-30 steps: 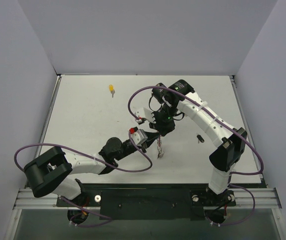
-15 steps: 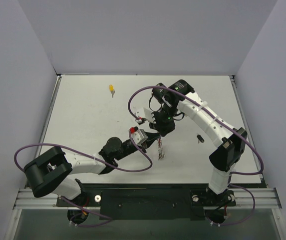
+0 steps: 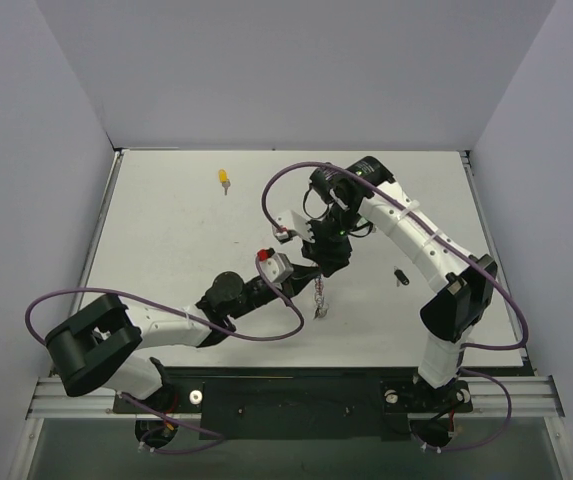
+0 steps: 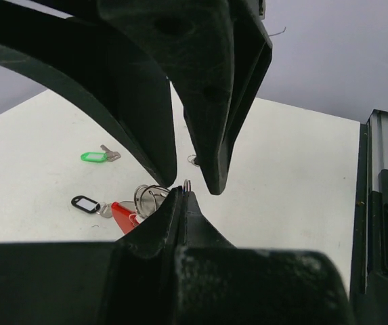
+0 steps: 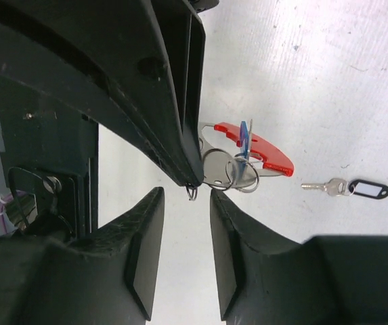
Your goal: Put the keys on the keyring
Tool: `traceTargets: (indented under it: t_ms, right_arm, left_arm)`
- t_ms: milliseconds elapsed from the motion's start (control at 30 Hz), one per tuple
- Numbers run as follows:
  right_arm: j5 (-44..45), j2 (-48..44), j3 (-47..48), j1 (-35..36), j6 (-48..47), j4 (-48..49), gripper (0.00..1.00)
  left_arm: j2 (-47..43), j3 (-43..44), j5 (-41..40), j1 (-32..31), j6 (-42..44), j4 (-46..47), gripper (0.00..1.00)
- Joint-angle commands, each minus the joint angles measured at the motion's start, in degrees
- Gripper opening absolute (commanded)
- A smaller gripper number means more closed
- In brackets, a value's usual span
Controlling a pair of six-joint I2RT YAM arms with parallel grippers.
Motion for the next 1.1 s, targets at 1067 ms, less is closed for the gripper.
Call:
traceTargets:
  t_ms: [1067]
  right_arm:
    - [-32.0,-7.6,-13.7,-10.9,-21.1,-6.8,0.36]
  left_arm:
    - [-5.4,-2.9,-1.3,1.9,-16.3,12.0,0.0]
